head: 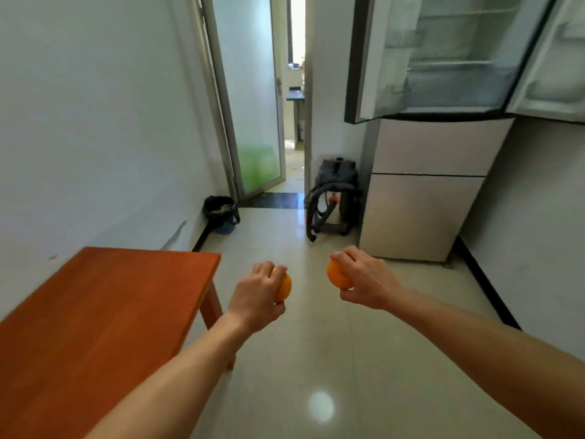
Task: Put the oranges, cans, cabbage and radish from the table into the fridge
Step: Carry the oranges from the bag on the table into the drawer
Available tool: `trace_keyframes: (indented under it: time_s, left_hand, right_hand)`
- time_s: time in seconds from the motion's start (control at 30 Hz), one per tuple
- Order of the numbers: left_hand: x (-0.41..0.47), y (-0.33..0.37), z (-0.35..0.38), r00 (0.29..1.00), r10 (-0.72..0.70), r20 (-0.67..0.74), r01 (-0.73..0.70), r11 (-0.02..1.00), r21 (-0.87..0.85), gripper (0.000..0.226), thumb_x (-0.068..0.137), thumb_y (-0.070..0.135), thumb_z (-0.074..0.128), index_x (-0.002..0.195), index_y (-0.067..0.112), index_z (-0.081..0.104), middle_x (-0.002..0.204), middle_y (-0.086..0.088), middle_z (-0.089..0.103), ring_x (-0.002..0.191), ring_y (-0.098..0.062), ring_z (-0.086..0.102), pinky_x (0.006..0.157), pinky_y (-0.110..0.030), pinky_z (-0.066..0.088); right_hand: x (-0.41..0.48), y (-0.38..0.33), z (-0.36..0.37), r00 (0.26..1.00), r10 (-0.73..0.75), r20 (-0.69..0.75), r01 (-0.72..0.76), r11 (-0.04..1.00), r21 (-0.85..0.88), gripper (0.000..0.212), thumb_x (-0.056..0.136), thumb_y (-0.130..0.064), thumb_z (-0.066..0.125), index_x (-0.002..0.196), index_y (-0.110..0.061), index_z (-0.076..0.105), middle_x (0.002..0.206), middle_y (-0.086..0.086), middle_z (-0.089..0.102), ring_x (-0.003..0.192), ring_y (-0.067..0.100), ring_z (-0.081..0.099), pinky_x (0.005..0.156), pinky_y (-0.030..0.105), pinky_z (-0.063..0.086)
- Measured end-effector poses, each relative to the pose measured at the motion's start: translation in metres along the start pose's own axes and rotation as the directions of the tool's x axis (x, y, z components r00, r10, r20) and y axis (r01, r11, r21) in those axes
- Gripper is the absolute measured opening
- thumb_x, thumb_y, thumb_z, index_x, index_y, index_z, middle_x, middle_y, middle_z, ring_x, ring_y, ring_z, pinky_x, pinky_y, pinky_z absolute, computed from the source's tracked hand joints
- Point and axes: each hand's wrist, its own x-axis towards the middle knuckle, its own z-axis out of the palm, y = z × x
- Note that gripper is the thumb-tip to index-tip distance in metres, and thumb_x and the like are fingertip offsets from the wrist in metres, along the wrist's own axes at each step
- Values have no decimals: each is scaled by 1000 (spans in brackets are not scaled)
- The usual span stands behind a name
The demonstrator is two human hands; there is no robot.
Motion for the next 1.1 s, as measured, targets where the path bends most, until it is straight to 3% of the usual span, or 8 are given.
trace_keyframes:
  time_s: [0.2, 0.37, 0.47, 0.6, 0.73, 0.97, 1.1]
  left_hand:
    - [167, 40, 44, 977, 214, -5, -214, 976, 30, 68, 67, 32, 75, 129, 19, 49, 120, -6, 54, 103, -28, 53, 78, -36, 49]
    - [308, 75, 59, 921, 390, 2, -390, 921, 16, 62, 71, 35, 72, 125, 19, 47, 120, -4, 52, 105, -26, 49, 83, -35, 48]
    - [387, 101, 58, 887, 460, -43, -461, 888, -2, 65, 74, 39, 71, 130, 21, 43, 122, -3, 49, 107, -24, 47, 83, -32, 46]
    - [470, 142, 74, 839, 543, -37, -544, 839, -12, 67, 76, 42, 68, 134, 22, 39, 123, -2, 47, 108, -23, 45, 84, -31, 42]
    - [552, 188, 99, 810, 586, -32, -587, 810, -24, 63, 75, 40, 67, 130, 21, 42, 120, -4, 48, 106, -26, 47, 83, -35, 45]
    - [706, 270, 120, 816, 576, -44, -577, 817, -15, 63, 77, 40, 64, 132, 21, 41, 124, -2, 46, 109, -24, 45, 82, -32, 43]
    - [795, 305, 106, 835, 530, -147, -539, 842, -26, 62, 76, 39, 67, 130, 23, 41, 121, 0, 46, 106, -21, 46, 80, -31, 44]
  right_hand:
    - [30, 131, 2, 977, 208, -44, -210, 977, -31, 77, 70, -45, 72, 136, -30, 36, 126, 1, 46, 105, 24, 55, 69, 30, 44]
    - [67, 233, -19, 912, 402, -85, -404, 915, -6, 77, 66, -46, 72, 134, -29, 40, 120, 1, 49, 98, 25, 58, 63, 28, 42]
    - [83, 287, -40, 861, 489, -141, -492, 871, 15, 78, 67, -45, 73, 135, -27, 41, 121, 2, 49, 98, 25, 58, 66, 31, 48]
    - [94, 358, -48, 805, 569, -169, -574, 819, 28, 79, 69, -45, 74, 137, -26, 40, 125, 2, 48, 98, 25, 58, 68, 29, 45]
    - [111, 444, -46, 758, 624, -193, -626, 778, 53, 81, 69, -47, 74, 138, -29, 38, 127, 1, 48, 100, 25, 58, 72, 31, 49]
    - [168, 619, -64, 764, 608, -214, -615, 787, 41, 78, 72, -49, 71, 138, -30, 34, 128, -1, 44, 102, 21, 56, 72, 28, 45]
    - [215, 705, -96, 769, 576, -276, -580, 811, 77, 74, 72, -48, 72, 135, -28, 37, 124, -1, 46, 98, 21, 57, 71, 30, 46]
